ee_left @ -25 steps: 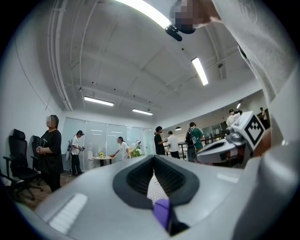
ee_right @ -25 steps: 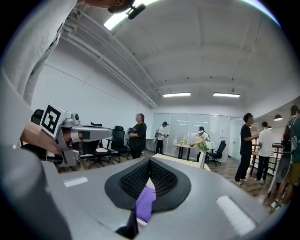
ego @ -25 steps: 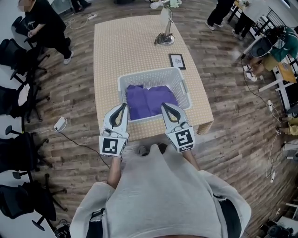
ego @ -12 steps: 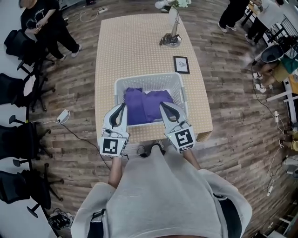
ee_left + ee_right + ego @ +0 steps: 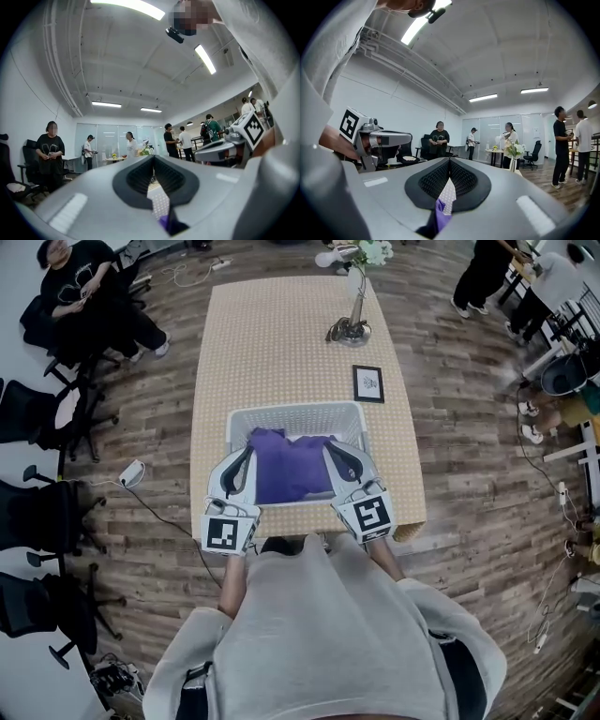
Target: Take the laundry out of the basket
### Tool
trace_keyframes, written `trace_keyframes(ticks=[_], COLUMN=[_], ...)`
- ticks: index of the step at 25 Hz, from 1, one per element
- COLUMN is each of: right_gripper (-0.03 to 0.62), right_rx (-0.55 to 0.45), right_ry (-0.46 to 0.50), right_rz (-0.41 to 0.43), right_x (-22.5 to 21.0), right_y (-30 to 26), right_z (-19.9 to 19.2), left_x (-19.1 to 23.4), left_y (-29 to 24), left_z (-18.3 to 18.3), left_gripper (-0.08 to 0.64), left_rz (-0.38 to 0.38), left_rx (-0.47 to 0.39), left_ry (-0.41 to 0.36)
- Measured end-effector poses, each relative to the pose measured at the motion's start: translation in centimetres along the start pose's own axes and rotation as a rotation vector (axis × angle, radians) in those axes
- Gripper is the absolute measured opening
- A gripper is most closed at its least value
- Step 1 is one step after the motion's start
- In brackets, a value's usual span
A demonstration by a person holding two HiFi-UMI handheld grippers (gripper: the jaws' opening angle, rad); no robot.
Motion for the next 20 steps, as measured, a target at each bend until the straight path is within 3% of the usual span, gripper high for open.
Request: trace_keyframes(ticks=[12,20], right_gripper=[-0.002,-0.002], right_rx=[0.003,0.065], right_ry=[-0.015,-0.053], right_rz=[-0.02,-0.034], right_x=[-0.2,-0.3], right_y=[-4.5,-5.8], right_z=[0.6,-0.9], left_x=[4.4,5.7], left_y=[-2.8,-3.4], left_z=[-1.5,-3.4], left_gripper=[0.011,0.011], left_rz=[-0.015,-0.029], left_rx=[-0.008,0.042], left_ry=[0.005,0.035])
Point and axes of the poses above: the fingertips, and each gripper's own axes: y backward along the fingers, x to its left, z out of its top, the point moved 10 cm from there along y, backward along the fingers, and after that the axes turned 12 degrees about -y, right-handed, at the moved point
